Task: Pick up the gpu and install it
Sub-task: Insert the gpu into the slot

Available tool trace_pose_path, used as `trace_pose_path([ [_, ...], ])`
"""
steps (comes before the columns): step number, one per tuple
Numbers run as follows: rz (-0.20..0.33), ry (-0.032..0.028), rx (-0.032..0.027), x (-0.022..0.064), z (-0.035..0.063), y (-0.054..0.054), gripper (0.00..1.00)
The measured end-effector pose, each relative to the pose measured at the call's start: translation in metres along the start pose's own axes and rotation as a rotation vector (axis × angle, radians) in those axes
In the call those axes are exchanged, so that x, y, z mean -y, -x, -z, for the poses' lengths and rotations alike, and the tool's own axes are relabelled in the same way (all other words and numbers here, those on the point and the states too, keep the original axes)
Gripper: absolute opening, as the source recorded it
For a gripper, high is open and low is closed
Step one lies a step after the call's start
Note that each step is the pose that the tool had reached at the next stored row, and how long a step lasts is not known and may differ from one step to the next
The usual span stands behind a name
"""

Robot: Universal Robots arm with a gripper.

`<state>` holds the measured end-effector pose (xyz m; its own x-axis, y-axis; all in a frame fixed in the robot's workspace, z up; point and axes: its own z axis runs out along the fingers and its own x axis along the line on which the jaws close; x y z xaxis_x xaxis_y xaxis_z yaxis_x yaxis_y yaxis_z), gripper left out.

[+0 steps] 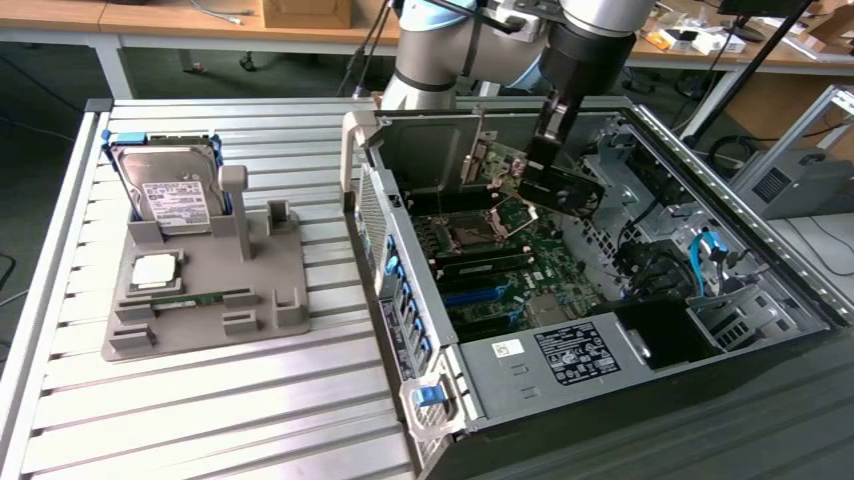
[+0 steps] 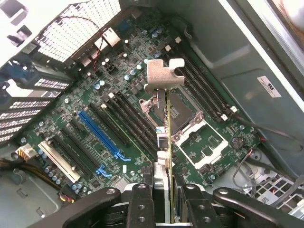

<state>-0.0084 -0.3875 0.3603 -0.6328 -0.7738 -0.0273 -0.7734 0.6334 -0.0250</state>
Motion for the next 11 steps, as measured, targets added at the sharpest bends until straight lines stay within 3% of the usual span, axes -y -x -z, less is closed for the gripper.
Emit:
trace_pose_path([
  [11,0.107,0.0029,0.0026,0.0000,0.0000,0.0000,0.27],
])
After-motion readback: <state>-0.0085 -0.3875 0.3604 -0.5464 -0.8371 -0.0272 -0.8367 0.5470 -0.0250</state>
